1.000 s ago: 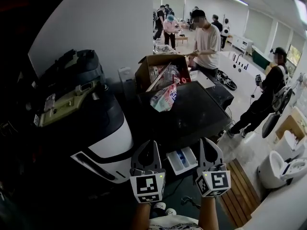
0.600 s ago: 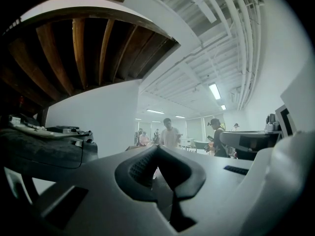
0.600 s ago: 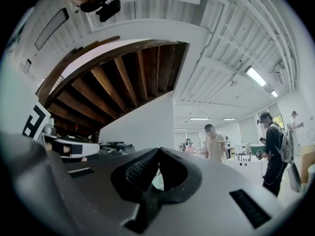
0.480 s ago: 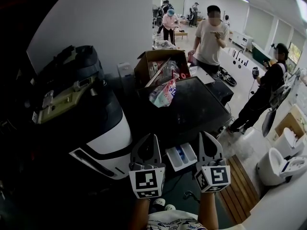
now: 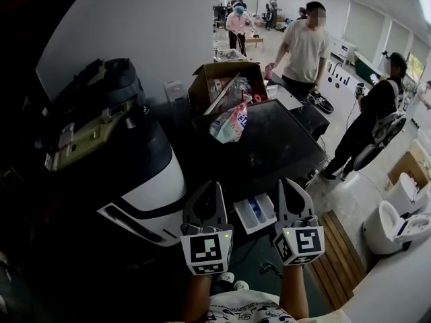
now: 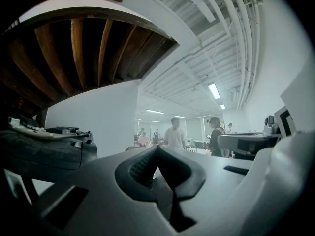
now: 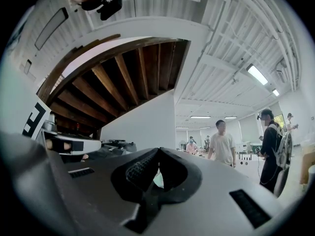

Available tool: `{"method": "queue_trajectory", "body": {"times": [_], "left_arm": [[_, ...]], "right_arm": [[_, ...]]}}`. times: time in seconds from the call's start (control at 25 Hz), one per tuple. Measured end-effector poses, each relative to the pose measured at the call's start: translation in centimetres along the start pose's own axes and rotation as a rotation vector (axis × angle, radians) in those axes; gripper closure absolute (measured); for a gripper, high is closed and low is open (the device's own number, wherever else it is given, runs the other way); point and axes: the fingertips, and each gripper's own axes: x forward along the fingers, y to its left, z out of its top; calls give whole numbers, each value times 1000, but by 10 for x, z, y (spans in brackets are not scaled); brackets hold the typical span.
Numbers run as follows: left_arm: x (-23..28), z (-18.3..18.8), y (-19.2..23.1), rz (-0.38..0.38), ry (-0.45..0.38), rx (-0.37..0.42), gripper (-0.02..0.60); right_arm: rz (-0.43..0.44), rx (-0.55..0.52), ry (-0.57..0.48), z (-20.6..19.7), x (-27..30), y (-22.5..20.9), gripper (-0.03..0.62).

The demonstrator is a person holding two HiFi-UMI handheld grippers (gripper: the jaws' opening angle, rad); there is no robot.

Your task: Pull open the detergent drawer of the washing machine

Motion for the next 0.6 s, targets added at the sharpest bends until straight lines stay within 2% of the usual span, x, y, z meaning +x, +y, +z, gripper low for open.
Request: {"method": "queue_trajectory", "body": {"times": [0.6], "left_arm": [[0,-6,2,2,2,-2,568]], "right_arm": [[-5,-13,7,-4,-2,1,582]]}}
